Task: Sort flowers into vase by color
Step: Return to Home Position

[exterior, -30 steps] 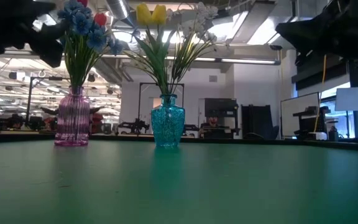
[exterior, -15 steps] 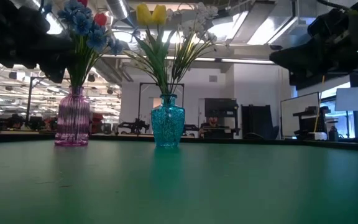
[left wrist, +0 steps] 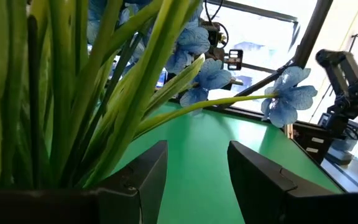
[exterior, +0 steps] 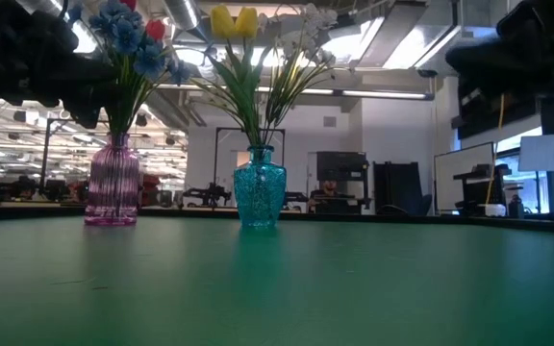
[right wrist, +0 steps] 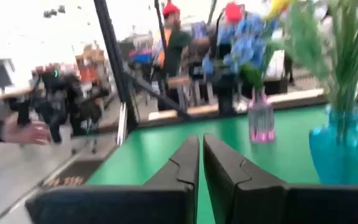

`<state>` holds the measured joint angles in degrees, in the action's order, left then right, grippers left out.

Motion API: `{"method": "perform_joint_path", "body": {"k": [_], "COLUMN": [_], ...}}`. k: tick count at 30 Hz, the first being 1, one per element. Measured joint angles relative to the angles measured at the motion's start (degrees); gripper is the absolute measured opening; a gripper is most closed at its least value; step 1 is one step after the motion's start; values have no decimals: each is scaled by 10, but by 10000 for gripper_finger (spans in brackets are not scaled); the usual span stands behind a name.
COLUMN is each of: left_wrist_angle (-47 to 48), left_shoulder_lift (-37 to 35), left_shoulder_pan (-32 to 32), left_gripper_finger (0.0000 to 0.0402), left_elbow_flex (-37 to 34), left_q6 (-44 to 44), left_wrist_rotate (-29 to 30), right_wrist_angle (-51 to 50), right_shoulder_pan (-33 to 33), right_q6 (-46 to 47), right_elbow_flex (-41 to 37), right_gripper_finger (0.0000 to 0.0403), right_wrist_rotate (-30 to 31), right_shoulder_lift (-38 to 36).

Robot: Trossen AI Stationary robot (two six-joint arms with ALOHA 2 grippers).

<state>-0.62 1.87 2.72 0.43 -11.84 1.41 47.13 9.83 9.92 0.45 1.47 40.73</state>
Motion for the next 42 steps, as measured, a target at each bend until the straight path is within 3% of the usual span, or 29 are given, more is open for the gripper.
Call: {"method": "perform_joint_path", "body": {"k": [5,10,14,17,25,32,35,42], "left_wrist_angle": [0,0,0,0,0,0,0,0], "left_shoulder_lift": [0,0,0,0,0,0,0,0], "left_shoulder_pan": [0,0,0,0,0,0,0,0], "left_gripper_finger": [165,165,165,165,165,165,165,165], "left_elbow_flex": [0,0,0,0,0,0,0,0], "left_q6": [0,0,0,0,0,0,0,0], "left_wrist_rotate": [0,0,0,0,0,0,0,0], "right_wrist_angle": [-148,-250,-372,-440,-448,-467,-467,-464], "right_shoulder_pan": [3,3,3,3,3,3,0,-89], "right_q6": [-1,-78,-126,-128,-172,-192,-206,-250], "right_elbow_flex": [0,0,0,0,3,3,3,3], "right_gripper_finger": [24,24,24,24,24,24,24,24], "right_wrist_rotate": [-9,86,99,95,83,-20,-28,-50], "right_shoulder_lift": [-130,-248,-307,-323,-312,-325,-328,-341]}}
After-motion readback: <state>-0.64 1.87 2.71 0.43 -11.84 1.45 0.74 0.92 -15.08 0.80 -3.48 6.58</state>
